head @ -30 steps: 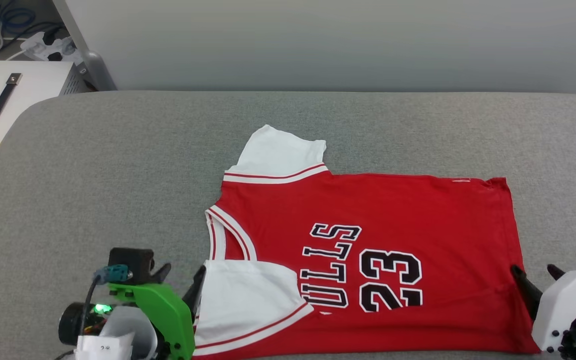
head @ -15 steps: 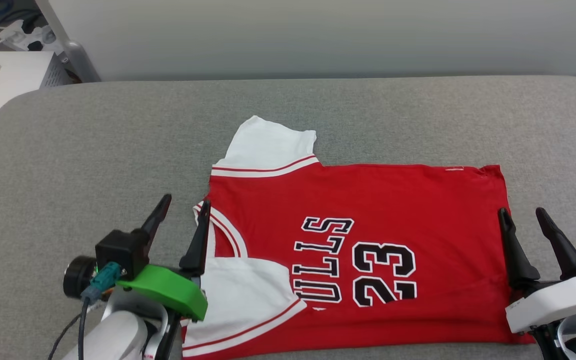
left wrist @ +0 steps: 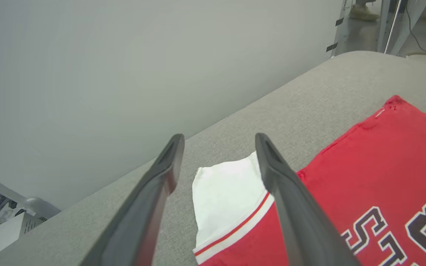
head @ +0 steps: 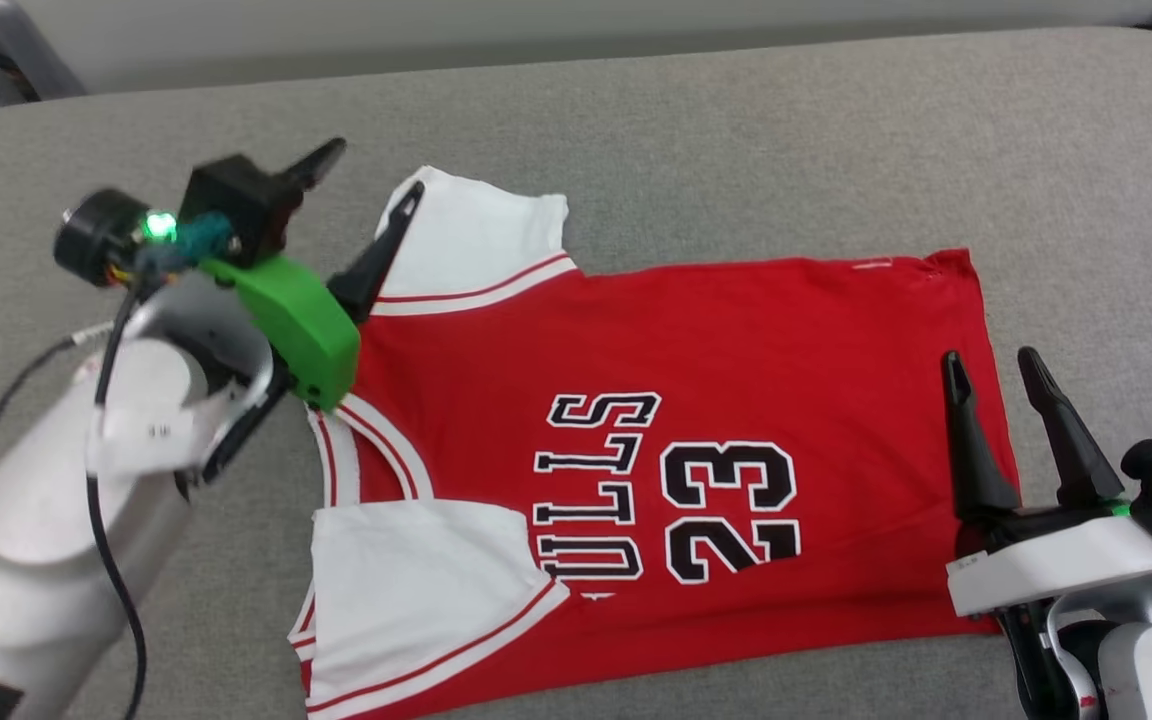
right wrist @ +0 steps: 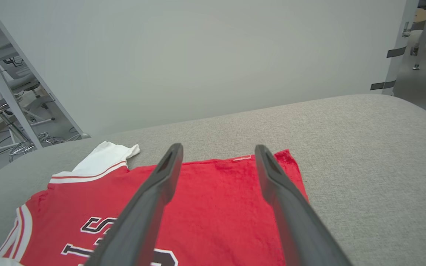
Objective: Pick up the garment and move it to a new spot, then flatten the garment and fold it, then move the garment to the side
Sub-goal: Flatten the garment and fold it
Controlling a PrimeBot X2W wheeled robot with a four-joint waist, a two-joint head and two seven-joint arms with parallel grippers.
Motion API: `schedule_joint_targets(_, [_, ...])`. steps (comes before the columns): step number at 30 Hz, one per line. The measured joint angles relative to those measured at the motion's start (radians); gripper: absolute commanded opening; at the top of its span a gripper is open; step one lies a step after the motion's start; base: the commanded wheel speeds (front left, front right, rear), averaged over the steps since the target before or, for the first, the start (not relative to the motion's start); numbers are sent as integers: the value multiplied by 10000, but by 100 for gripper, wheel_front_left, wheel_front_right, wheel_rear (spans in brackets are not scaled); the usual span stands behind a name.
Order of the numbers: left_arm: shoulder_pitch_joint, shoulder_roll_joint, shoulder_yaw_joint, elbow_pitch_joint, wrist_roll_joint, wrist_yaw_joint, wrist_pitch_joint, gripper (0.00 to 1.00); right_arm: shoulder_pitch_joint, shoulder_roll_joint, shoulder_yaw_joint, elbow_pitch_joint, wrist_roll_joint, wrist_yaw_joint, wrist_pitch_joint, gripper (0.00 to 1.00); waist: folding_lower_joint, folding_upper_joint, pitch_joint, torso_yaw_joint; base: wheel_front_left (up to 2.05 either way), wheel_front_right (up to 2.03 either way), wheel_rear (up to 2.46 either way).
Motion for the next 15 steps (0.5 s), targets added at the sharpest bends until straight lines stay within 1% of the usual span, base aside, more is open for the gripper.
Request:
schedule_joint_targets(3, [-1201, 184, -334, 744, -123, -345, 1354, 100, -216, 27, 180, 96, -42, 0, -159, 100, 0, 0, 334, -242, 0, 0, 0])
schedule_joint_targets(5, [-1897, 219, -512, 1302, -479, -454, 2324, 100, -365, 52, 291, 151, -42, 0, -232, 100, 0, 0, 545, -407, 0, 0, 0])
schedule_joint_targets(8, [-2785, 299, -830, 2144, -1156, -510, 3975, 100, -577, 105, 477, 222, -54, 0, -313, 100, 0, 0, 880, -689, 0, 0, 0])
schedule_joint_targets(11, [-3483, 416, -1099, 2811, -1716, -539, 5313, 100, -694, 174, 650, 282, -127, 0, -320, 100, 1, 0, 1212, -929, 0, 0, 0])
schedule_joint_targets(14, [-3961, 499, -1369, 3358, -2263, -539, 6475, 100, -857, 207, 853, 305, -153, 0, -407, 100, 1, 0, 1528, -1150, 0, 0, 0])
schedule_joint_targets(15, [-4067, 512, -1400, 3513, -2389, -539, 6688, 100, -901, 211, 901, 303, -171, 0, -412, 100, 1, 0, 1613, -1211, 0, 0, 0])
